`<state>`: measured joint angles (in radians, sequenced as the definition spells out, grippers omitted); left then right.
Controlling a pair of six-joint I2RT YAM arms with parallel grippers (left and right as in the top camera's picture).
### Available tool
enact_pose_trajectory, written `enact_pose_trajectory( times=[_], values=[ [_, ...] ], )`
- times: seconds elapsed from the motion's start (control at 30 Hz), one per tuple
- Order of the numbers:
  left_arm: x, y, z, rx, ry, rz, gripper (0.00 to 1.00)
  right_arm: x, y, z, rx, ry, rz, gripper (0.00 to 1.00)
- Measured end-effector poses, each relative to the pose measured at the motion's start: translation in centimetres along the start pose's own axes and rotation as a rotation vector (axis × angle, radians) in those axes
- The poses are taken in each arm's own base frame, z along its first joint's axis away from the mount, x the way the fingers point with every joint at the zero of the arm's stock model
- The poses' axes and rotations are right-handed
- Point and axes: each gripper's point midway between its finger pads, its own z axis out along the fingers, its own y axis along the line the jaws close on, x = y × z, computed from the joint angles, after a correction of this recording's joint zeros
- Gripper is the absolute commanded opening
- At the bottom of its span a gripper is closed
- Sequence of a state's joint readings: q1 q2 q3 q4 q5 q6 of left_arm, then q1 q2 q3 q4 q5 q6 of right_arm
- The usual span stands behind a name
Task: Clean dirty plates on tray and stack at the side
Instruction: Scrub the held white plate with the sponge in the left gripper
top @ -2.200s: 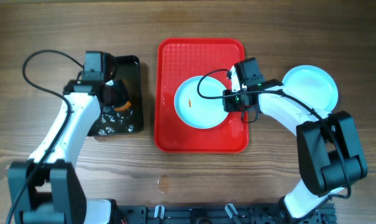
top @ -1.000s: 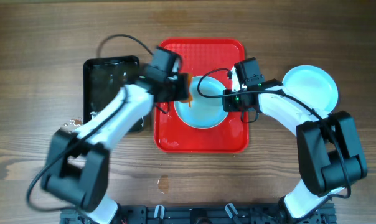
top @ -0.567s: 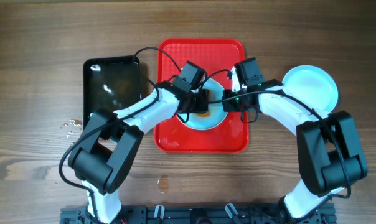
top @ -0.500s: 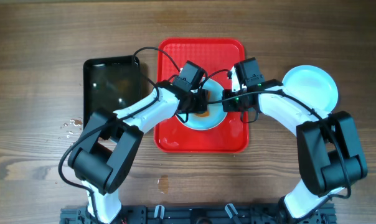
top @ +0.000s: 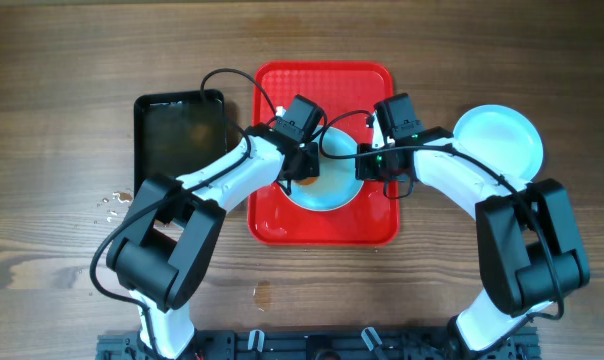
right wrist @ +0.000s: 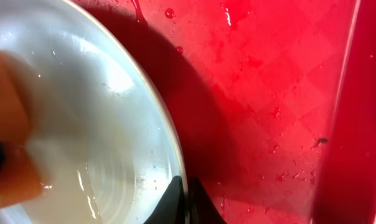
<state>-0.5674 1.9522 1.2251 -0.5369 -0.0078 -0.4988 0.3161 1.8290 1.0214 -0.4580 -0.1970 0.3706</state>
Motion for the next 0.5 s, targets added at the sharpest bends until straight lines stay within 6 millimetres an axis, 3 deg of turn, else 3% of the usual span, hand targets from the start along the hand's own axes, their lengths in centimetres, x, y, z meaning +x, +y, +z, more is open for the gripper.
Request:
enact_pose_trajectory(
  times=[0.23,0.5],
  values=[
    [-0.5,3.1,-0.3,-0.113,-0.006,-0.027,0.04,0.2,0.0,0.0,0.007,0.007,0.027,0.04],
    [0.1,4.7,-1.4,-0.128,0.098,-0.095,0.04,1.1,1.0,0.1,-0.021,0.042,0.033,0.04]
  ],
)
